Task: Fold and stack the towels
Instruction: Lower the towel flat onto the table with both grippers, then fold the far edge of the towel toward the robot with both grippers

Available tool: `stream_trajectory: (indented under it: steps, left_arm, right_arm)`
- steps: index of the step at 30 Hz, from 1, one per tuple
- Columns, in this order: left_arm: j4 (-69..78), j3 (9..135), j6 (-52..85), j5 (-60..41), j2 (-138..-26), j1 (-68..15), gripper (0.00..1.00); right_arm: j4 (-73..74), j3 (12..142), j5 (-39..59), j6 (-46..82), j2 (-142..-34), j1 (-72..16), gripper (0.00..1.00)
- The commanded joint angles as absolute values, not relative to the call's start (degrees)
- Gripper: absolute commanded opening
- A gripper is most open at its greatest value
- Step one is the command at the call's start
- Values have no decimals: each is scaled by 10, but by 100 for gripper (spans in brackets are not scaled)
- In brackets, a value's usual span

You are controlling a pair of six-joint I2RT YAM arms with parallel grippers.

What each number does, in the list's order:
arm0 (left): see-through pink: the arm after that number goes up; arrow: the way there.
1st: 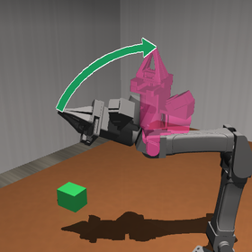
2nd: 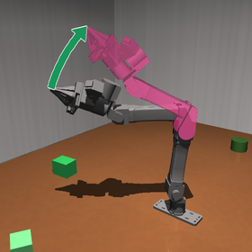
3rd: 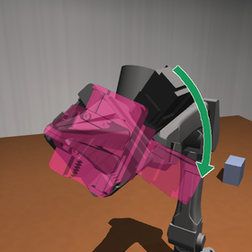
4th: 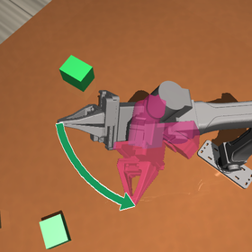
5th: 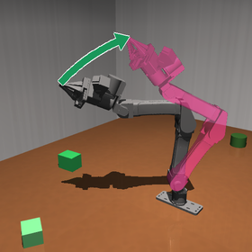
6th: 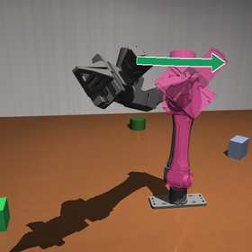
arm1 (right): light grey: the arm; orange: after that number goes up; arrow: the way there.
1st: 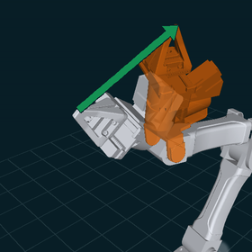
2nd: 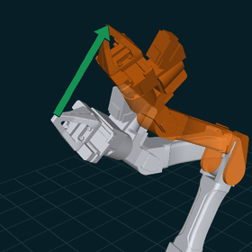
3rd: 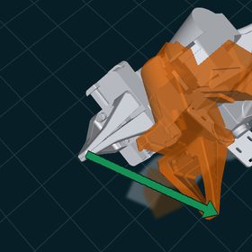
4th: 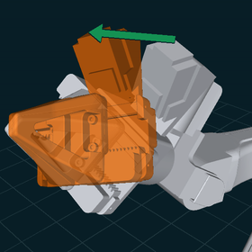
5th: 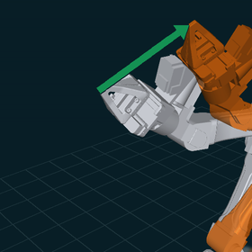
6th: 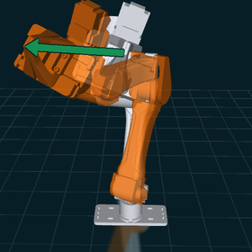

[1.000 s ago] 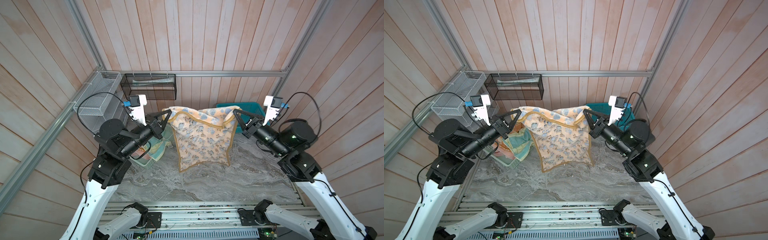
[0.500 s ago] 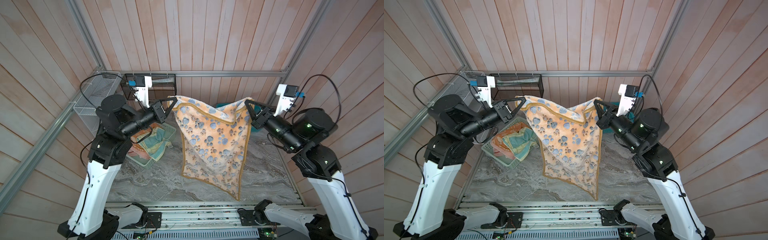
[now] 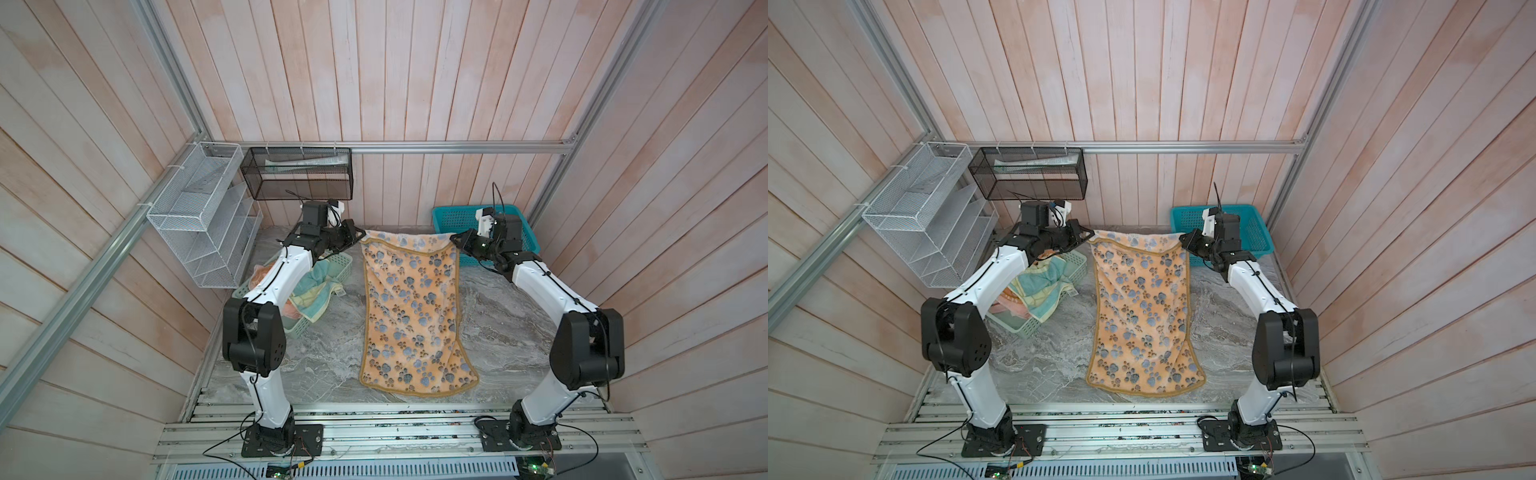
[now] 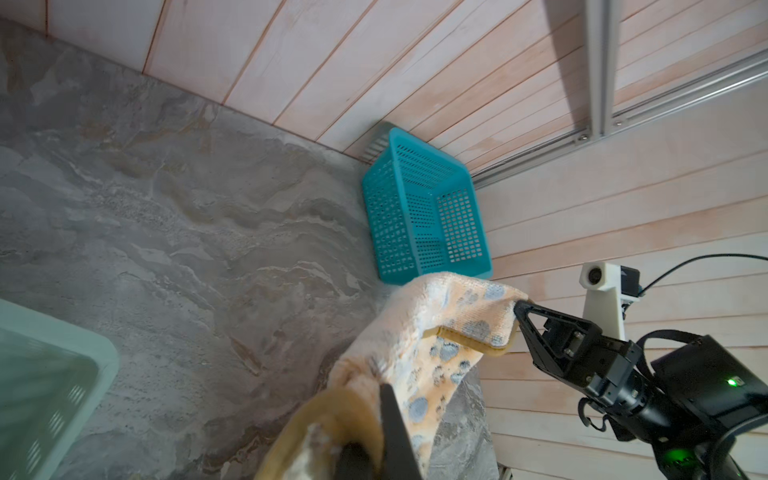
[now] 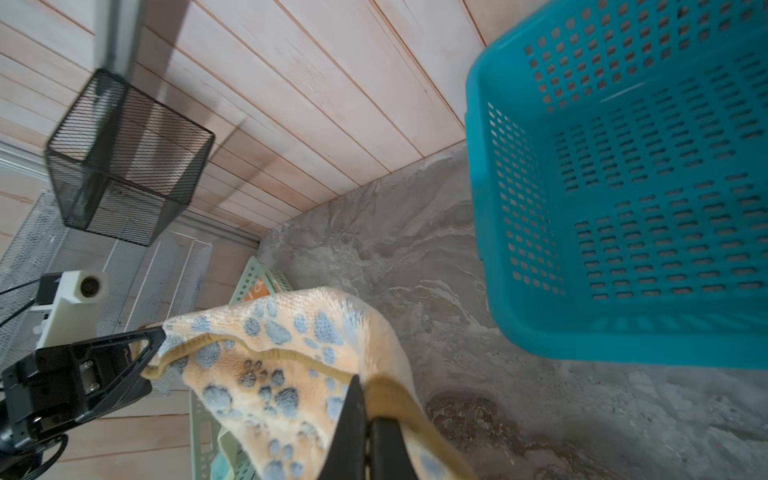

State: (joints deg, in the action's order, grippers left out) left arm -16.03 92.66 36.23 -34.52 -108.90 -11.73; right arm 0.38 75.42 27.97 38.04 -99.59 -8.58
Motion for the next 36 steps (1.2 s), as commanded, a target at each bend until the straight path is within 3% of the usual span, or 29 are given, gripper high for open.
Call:
stream_trajectory:
  steps: [1, 6, 12, 20, 25, 26, 27, 30, 32, 36]
  left_arm:
    - [-53, 899, 361, -356, -1092, -110, 0]
    - [8, 822, 367, -376, -1072, -110, 0]
    - [58, 679, 400, -391, -999, -114, 0]
    - [17, 521, 393, -353, -915, -147, 0]
    - [-16, 483, 373, -330, -897, -164, 0]
    - [-23, 480, 368, -326, -900, -167, 6]
    - [-30, 480, 364, -320, -903, -170, 16]
    - [-47, 479, 356, -304, -898, -171, 34]
    - [-56, 479, 350, -290, -884, -172, 40]
    - [-83, 479, 335, -262, -856, -172, 42]
  right_arm:
    - [110, 752, 309, 404, -1014, -80, 0]
    - [113, 745, 324, 396, -1026, -78, 0]
    - [70, 671, 340, 377, -969, -71, 0]
    - [-19, 529, 386, 340, -889, -35, 0]
    - [-101, 532, 406, 280, -896, -29, 0]
    - [-124, 541, 415, 259, -910, -29, 0]
    - [-155, 555, 415, 242, -925, -28, 3]
    - [-181, 556, 391, 226, -943, -28, 34]
    - [-170, 538, 359, 235, -922, -30, 45]
    - [-156, 506, 299, 246, -867, -32, 54]
